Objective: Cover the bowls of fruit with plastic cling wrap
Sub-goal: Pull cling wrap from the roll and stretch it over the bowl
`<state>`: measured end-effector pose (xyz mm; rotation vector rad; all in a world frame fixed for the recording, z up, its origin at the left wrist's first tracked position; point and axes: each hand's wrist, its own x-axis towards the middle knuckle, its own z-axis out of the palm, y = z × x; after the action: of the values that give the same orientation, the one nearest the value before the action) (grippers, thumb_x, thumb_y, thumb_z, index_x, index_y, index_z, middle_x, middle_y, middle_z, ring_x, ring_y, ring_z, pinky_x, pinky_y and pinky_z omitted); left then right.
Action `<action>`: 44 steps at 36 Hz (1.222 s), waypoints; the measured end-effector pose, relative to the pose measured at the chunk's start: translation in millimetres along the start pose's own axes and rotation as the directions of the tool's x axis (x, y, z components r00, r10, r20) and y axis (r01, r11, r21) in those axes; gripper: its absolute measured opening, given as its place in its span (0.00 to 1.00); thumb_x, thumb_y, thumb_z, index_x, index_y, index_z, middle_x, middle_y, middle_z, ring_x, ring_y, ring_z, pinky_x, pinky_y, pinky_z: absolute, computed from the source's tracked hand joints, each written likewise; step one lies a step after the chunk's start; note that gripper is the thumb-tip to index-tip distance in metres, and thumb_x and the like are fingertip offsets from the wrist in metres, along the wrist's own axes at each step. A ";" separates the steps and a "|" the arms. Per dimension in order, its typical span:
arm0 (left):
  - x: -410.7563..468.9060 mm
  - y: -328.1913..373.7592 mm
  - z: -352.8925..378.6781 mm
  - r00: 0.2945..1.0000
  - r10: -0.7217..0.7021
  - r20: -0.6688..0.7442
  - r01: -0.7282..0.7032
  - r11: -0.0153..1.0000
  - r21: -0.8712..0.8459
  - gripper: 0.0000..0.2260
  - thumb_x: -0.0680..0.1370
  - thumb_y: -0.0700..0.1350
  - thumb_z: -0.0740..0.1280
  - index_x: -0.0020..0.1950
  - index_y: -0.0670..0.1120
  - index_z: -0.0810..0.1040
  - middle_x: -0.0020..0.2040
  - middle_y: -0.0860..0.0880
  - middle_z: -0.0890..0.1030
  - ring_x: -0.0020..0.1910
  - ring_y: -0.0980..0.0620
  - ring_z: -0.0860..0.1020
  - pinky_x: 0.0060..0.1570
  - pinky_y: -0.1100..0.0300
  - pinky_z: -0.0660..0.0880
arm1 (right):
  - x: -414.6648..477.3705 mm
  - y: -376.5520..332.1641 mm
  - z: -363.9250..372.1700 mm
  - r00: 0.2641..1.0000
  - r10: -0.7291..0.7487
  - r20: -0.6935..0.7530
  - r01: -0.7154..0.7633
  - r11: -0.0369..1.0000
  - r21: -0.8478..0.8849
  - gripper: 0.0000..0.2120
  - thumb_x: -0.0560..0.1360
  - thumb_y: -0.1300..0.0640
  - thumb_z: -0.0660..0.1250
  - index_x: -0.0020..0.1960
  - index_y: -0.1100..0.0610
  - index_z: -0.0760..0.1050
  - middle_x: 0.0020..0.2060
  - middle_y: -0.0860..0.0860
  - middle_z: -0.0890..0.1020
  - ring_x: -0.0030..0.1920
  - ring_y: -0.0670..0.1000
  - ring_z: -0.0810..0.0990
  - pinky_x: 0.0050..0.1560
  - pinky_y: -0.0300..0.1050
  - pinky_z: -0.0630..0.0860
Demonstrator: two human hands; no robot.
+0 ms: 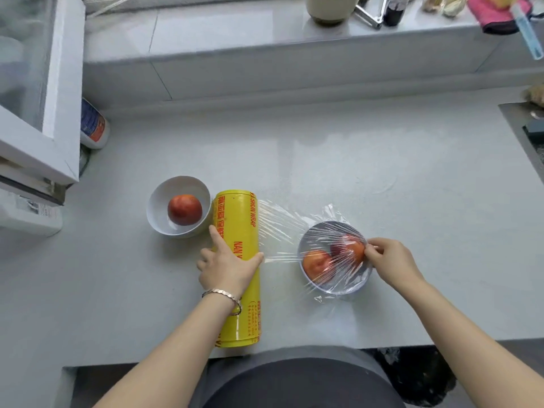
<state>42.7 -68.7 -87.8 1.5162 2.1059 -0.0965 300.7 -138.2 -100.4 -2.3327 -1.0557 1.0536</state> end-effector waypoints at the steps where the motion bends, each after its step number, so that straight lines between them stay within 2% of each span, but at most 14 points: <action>1: -0.4 0.5 0.1 1.000 0.008 0.004 -0.008 1.000 0.007 0.52 0.67 0.65 0.69 0.76 0.48 0.39 0.66 0.37 0.65 0.64 0.38 0.67 0.59 0.48 0.69 | 0.5 -6.5 -0.6 0.999 0.008 -0.046 -0.009 1.000 -0.027 0.12 0.74 0.63 0.61 0.54 0.61 0.79 0.48 0.60 0.83 0.51 0.58 0.79 0.49 0.45 0.71; 3: -1.4 -0.3 -0.2 0.999 0.032 -0.002 -0.032 0.999 0.029 0.53 0.66 0.67 0.68 0.76 0.47 0.39 0.67 0.38 0.63 0.64 0.38 0.67 0.59 0.48 0.69 | 2.3 -24.3 1.7 0.987 -0.070 -0.145 0.059 0.995 -0.079 0.16 0.74 0.64 0.61 0.61 0.61 0.75 0.58 0.59 0.79 0.60 0.57 0.75 0.59 0.44 0.67; 6: 1.5 0.2 0.8 0.983 0.160 -0.088 -0.147 0.979 0.140 0.51 0.67 0.67 0.67 0.76 0.45 0.41 0.71 0.38 0.59 0.68 0.39 0.63 0.64 0.48 0.65 | 10.9 -57.8 15.6 0.946 -0.291 -0.141 0.275 0.953 -0.125 0.16 0.73 0.66 0.61 0.60 0.63 0.75 0.59 0.58 0.77 0.63 0.56 0.72 0.63 0.39 0.61; 9: 13.7 -0.7 8.1 0.855 0.482 -0.194 -0.407 0.854 0.325 0.44 0.66 0.60 0.73 0.73 0.42 0.59 0.69 0.38 0.66 0.69 0.39 0.63 0.66 0.41 0.63 | 28.5 -86.9 39.0 0.905 -0.420 0.064 0.425 0.892 -0.152 0.17 0.75 0.61 0.61 0.63 0.63 0.72 0.63 0.58 0.75 0.66 0.55 0.70 0.65 0.39 0.59; 12: 30.3 7.1 5.4 0.723 0.687 -0.076 -0.592 0.673 0.443 0.37 0.64 0.54 0.76 0.68 0.41 0.69 0.67 0.41 0.73 0.69 0.41 0.66 0.66 0.42 0.62 | 50.4 -107.3 60.6 0.879 -0.375 0.294 0.445 0.867 -0.225 0.23 0.78 0.55 0.60 0.70 0.61 0.64 0.68 0.57 0.69 0.70 0.55 0.64 0.69 0.43 0.57; 17: 57.7 34.2 -8.0 0.694 0.704 0.152 -0.688 0.586 0.428 0.30 0.76 0.48 0.61 0.76 0.45 0.53 0.76 0.50 0.55 0.76 0.50 0.43 0.72 0.53 0.35 | 73.7 -123.1 78.9 0.861 -0.203 0.467 0.340 0.912 -0.230 0.25 0.78 0.49 0.60 0.71 0.60 0.62 0.64 0.58 0.74 0.65 0.56 0.71 0.62 0.44 0.65; 19: 68.8 45.6 -8.8 0.684 0.708 0.176 -0.705 0.581 0.406 0.27 0.76 0.46 0.59 0.74 0.46 0.57 0.74 0.51 0.61 0.76 0.53 0.45 0.71 0.53 0.35 | 81.0 -125.4 81.8 0.857 -0.185 0.481 0.318 0.924 -0.211 0.20 0.77 0.49 0.61 0.64 0.60 0.70 0.56 0.58 0.78 0.58 0.56 0.75 0.55 0.43 0.68; 21: 79.2 57.3 -9.2 0.699 0.692 0.182 -0.702 0.613 0.363 0.24 0.77 0.45 0.58 0.73 0.47 0.61 0.72 0.51 0.67 0.76 0.54 0.50 0.72 0.52 0.36 | 86.3 -125.6 83.6 0.846 -0.206 0.491 0.322 0.933 -0.164 0.12 0.77 0.51 0.62 0.47 0.59 0.77 0.38 0.54 0.78 0.41 0.52 0.75 0.40 0.39 0.67; 24: 89.9 69.2 -6.2 0.736 0.657 0.161 -0.668 0.670 0.324 0.19 0.78 0.47 0.56 0.70 0.51 0.67 0.66 0.52 0.74 0.73 0.57 0.58 0.72 0.51 0.40 | 88.2 -125.7 83.2 0.853 -0.247 0.459 0.331 0.937 -0.109 0.18 0.77 0.53 0.63 0.29 0.53 0.67 0.25 0.48 0.67 0.28 0.45 0.65 0.27 0.36 0.61; 27: 93.0 72.6 -3.7 0.690 0.696 0.199 -0.716 0.615 0.329 0.15 0.79 0.47 0.54 0.63 0.55 0.74 0.60 0.53 0.77 0.68 0.57 0.65 0.71 0.51 0.43 | 84.2 -124.0 79.3 0.850 -0.299 0.434 0.382 0.917 -0.116 0.18 0.77 0.54 0.62 0.29 0.52 0.67 0.26 0.49 0.69 0.32 0.50 0.67 0.29 0.37 0.61; 31: 95.2 67.9 -2.3 0.616 0.766 0.183 -0.762 0.521 0.385 0.14 0.81 0.48 0.53 0.56 0.53 0.78 0.53 0.53 0.80 0.64 0.55 0.68 0.69 0.52 0.44 | 78.1 -120.7 78.6 0.859 -0.368 0.357 0.466 0.851 -0.242 0.14 0.79 0.52 0.55 0.46 0.59 0.76 0.42 0.57 0.81 0.44 0.58 0.75 0.42 0.48 0.68; 36: 99.5 55.8 2.6 0.532 0.846 0.045 -0.808 0.491 0.325 0.12 0.78 0.47 0.59 0.42 0.51 0.82 0.40 0.53 0.82 0.54 0.51 0.76 0.65 0.52 0.48 | 69.3 -117.0 85.1 0.810 -0.541 0.226 0.581 0.693 -0.426 0.14 0.80 0.53 0.52 0.47 0.59 0.72 0.45 0.58 0.80 0.49 0.61 0.75 0.40 0.47 0.59; 40: 103.0 51.2 3.8 0.507 0.858 -0.087 -0.805 0.507 0.307 0.13 0.71 0.46 0.59 0.28 0.52 0.78 0.28 0.55 0.78 0.40 0.52 0.80 0.57 0.54 0.58 | 65.8 -123.5 94.7 0.845 -0.503 0.180 0.525 0.720 -0.454 0.13 0.80 0.54 0.51 0.48 0.57 0.72 0.46 0.55 0.80 0.50 0.59 0.75 0.42 0.47 0.57; 44: 104.1 49.5 4.6 0.501 0.857 -0.120 -0.809 0.513 0.286 0.15 0.70 0.47 0.55 0.27 0.52 0.77 0.28 0.55 0.77 0.38 0.53 0.80 0.55 0.56 0.59 | 64.5 -130.1 100.5 0.889 -0.427 0.166 0.454 0.772 -0.445 0.10 0.79 0.55 0.50 0.45 0.53 0.69 0.47 0.54 0.79 0.49 0.59 0.76 0.43 0.48 0.59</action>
<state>65.6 37.2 -127.4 2.6412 1.2733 0.2778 190.2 -2.0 -120.5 -2.2113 -1.9569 0.7317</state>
